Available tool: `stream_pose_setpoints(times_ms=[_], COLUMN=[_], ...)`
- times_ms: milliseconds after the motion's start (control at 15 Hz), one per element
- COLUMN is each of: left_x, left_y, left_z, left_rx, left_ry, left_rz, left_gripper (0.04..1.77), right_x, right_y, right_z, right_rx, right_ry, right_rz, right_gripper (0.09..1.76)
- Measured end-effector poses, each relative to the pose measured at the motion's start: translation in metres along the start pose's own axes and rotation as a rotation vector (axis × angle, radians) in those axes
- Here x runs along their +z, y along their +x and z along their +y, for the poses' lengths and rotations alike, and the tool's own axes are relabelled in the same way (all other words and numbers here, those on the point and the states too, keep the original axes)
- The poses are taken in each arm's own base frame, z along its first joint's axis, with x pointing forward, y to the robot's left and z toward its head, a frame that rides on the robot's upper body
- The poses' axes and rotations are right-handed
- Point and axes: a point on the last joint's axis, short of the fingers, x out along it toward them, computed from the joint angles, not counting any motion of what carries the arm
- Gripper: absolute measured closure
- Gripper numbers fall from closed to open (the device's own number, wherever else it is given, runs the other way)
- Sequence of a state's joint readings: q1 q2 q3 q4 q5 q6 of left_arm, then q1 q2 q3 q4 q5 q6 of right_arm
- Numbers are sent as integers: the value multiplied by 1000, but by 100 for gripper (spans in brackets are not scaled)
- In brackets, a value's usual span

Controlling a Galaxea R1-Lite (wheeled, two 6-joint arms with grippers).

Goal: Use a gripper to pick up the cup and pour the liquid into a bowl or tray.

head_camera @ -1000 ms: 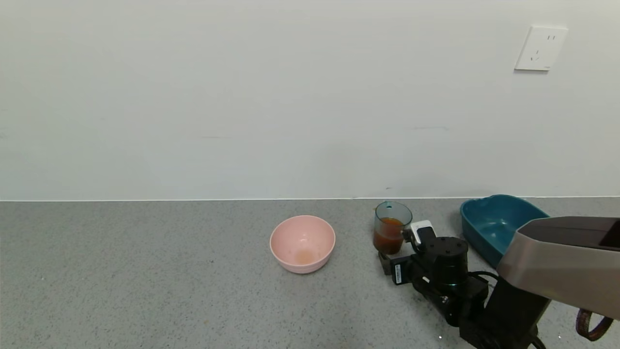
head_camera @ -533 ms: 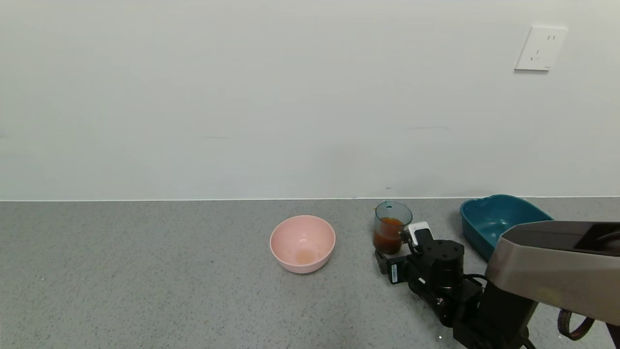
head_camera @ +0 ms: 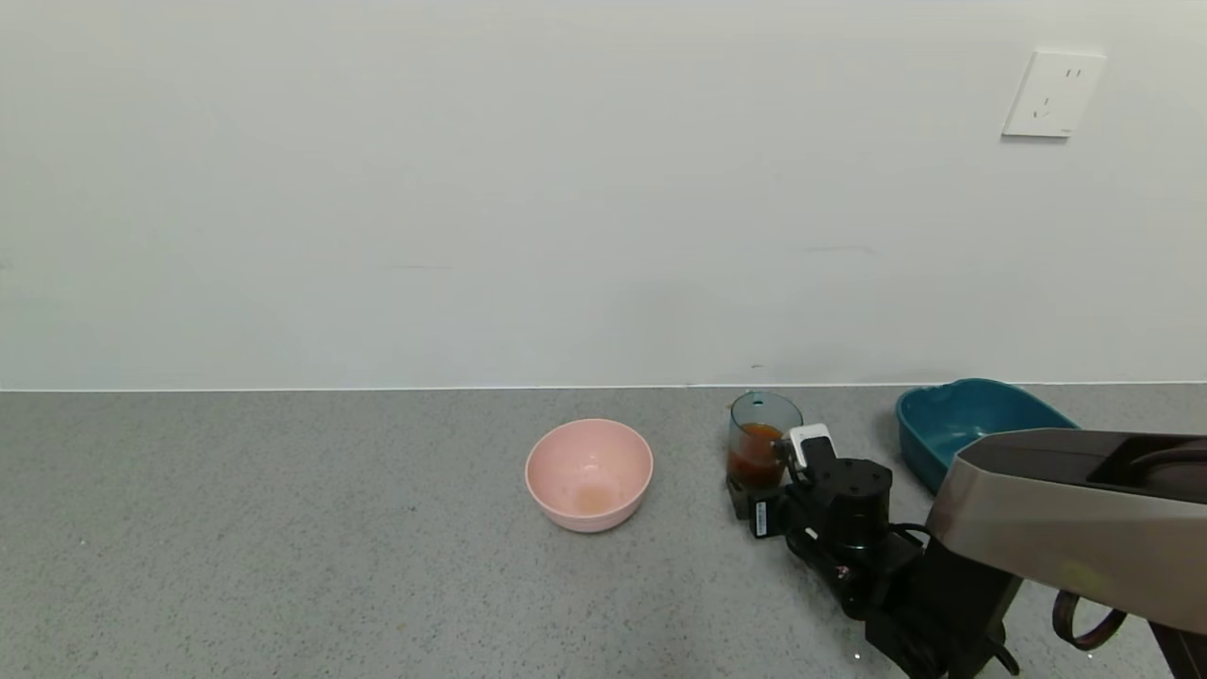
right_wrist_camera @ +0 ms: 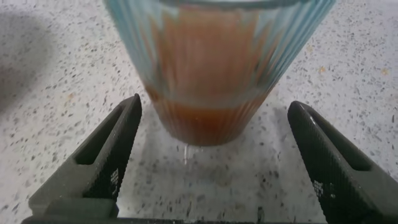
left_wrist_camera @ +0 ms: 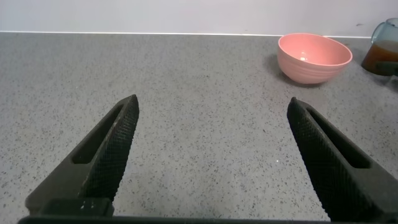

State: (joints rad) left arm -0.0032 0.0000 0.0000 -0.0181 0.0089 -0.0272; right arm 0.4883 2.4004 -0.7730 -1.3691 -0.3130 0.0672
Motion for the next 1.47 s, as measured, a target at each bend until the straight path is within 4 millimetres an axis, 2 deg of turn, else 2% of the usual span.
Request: stream_pose_setpoints(times_ms=[1467], left_x=[0], left_y=[0], left_z=[0], left_rx=[0], left_ry=[0], left_rz=[0], left_gripper=[9], right_x=[12], right_y=[38], right_z=[5], right_rx=[-14], right_ry=[-6], right_rz=[-74], right_gripper=[14])
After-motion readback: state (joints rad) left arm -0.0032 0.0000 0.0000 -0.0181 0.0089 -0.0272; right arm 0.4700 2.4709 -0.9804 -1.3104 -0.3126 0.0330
